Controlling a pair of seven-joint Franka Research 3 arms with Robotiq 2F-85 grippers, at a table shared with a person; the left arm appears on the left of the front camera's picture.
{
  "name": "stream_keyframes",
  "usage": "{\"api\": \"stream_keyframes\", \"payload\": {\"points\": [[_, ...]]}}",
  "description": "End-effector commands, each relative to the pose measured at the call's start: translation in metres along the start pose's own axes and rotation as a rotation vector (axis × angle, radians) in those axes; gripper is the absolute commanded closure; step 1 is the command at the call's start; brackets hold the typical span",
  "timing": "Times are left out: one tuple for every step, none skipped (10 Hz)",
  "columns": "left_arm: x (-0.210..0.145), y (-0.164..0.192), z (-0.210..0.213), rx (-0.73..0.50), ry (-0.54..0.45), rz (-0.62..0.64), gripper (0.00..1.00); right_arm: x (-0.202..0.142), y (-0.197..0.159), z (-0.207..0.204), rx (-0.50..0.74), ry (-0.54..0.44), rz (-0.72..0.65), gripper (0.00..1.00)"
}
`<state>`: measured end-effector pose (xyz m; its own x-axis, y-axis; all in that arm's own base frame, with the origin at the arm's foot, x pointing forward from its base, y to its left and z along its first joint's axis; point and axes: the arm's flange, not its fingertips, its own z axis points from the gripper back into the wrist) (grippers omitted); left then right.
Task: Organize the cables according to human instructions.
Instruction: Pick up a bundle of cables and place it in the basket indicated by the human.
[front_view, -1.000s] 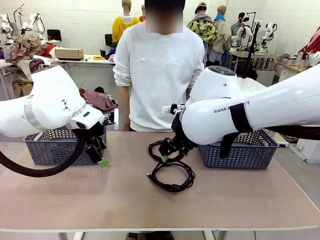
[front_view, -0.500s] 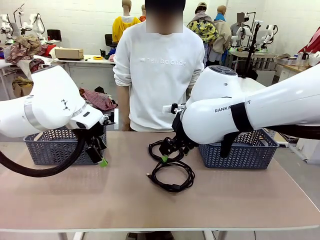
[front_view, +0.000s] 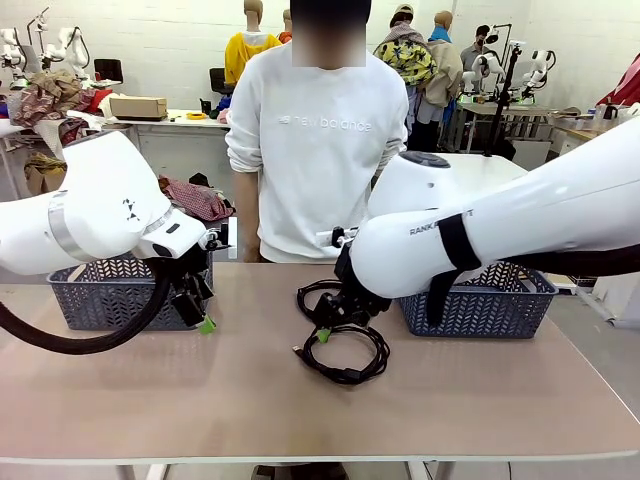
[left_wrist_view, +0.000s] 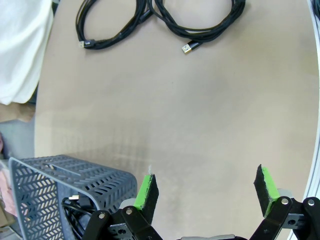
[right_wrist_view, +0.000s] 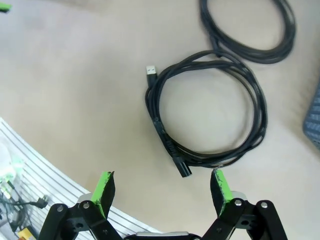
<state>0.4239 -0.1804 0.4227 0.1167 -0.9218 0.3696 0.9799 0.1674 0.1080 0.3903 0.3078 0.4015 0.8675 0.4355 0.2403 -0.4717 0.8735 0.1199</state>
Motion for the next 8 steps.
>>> {"api": "stream_keyframes", "payload": {"points": [[-0.001, 0.001, 0.002, 0.002, -0.001, 0.003, 0.00, 0.016, 0.006, -0.011, -0.002, 0.039, 0.093, 0.00], [-0.001, 0.001, 0.002, 0.002, -0.001, 0.003, 0.00, 0.018, 0.009, -0.020, -0.005, 0.057, 0.124, 0.00], [-0.001, 0.001, 0.002, 0.002, -0.001, 0.003, 0.00, 0.020, 0.013, -0.028, -0.018, 0.070, 0.149, 0.00], [-0.001, 0.001, 0.002, 0.002, -0.001, 0.003, 0.00, 0.022, 0.014, -0.036, -0.025, 0.079, 0.174, 0.00], [-0.001, 0.001, 0.002, 0.002, -0.001, 0.003, 0.00, 0.024, 0.014, -0.044, -0.027, 0.099, 0.197, 0.00], [-0.001, 0.001, 0.002, 0.002, -0.001, 0.003, 0.00, 0.024, 0.014, -0.048, -0.027, 0.112, 0.197, 0.00], [-0.001, 0.001, 0.002, 0.002, -0.001, 0.003, 0.00, 0.023, 0.015, -0.051, -0.032, 0.120, 0.197, 0.00], [-0.001, 0.001, 0.002, 0.002, -0.001, 0.003, 0.00, 0.022, 0.016, -0.057, -0.040, 0.132, 0.217, 0.00]]}}
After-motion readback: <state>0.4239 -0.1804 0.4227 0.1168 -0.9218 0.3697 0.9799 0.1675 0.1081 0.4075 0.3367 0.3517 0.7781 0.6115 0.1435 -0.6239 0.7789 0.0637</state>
